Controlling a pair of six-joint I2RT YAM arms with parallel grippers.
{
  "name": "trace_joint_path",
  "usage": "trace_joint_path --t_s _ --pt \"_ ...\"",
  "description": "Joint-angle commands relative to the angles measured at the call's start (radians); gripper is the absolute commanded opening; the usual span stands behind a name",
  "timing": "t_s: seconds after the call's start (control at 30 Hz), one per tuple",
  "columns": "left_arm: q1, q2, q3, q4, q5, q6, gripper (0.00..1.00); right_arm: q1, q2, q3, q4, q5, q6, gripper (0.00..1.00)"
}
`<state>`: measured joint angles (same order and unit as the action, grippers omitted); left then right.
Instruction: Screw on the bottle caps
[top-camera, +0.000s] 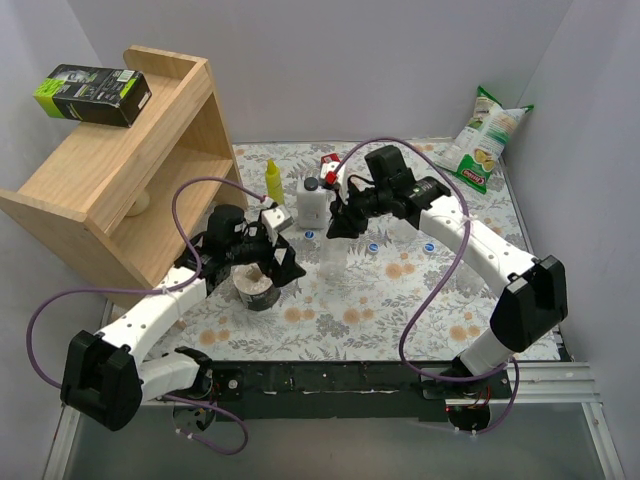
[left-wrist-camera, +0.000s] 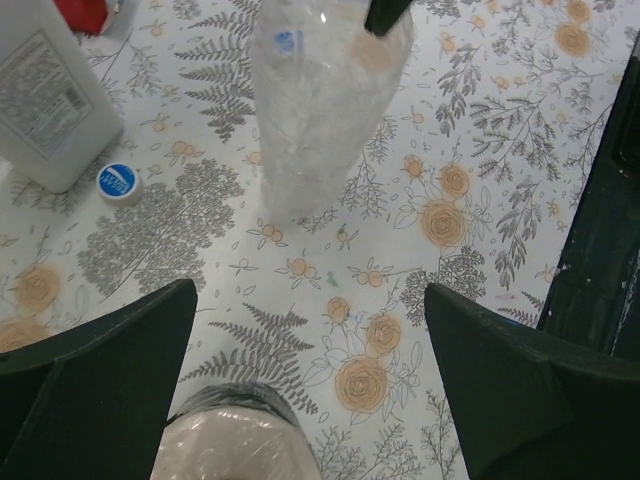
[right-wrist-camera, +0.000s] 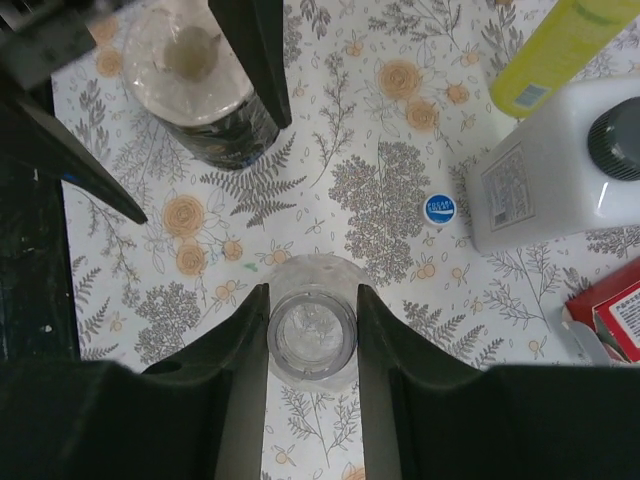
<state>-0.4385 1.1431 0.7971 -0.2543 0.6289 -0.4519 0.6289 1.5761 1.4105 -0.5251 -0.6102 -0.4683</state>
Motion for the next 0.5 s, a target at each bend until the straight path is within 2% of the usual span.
trace_joint_path --t_s 0.0,0.1,0.27,0.47 --pt "-0.011 -0.072 -0.126 0.314 0.130 0.018 0.98 0.003 -0.054 0.136 -0.041 -0.091 0.048 0.01" --pt "-0.011 -0.014 -0.122 0.354 0.187 0.016 0.98 0.003 -0.056 0.159 -0.039 -0.129 0.075 0.01" --pt "-0.014 0.041 -0.137 0.490 0.176 -0.021 0.98 0.003 -0.056 0.160 -0.049 -0.223 0.083 0.01" --pt "-0.019 0.116 -0.122 0.524 0.237 -0.016 0.98 0.003 -0.044 0.183 -0.052 -0.351 0.080 0.01"
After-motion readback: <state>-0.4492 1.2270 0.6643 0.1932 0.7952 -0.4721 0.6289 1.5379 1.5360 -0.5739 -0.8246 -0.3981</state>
